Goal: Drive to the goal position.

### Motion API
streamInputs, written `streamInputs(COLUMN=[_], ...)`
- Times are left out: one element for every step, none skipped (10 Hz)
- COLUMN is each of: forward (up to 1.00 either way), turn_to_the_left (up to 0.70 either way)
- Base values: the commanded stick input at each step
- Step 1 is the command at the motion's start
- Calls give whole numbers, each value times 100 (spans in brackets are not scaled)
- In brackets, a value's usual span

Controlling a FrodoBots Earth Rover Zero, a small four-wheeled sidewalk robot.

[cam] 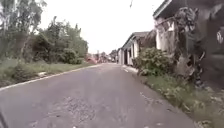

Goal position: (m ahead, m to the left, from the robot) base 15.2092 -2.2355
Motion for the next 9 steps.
streamInputs(forward=[70, 70, 70, 70, 70, 70, 70, 70, 70], turn_to_the_left=[0, 0, 0, 0, 0, 0, 0, 0, 0])
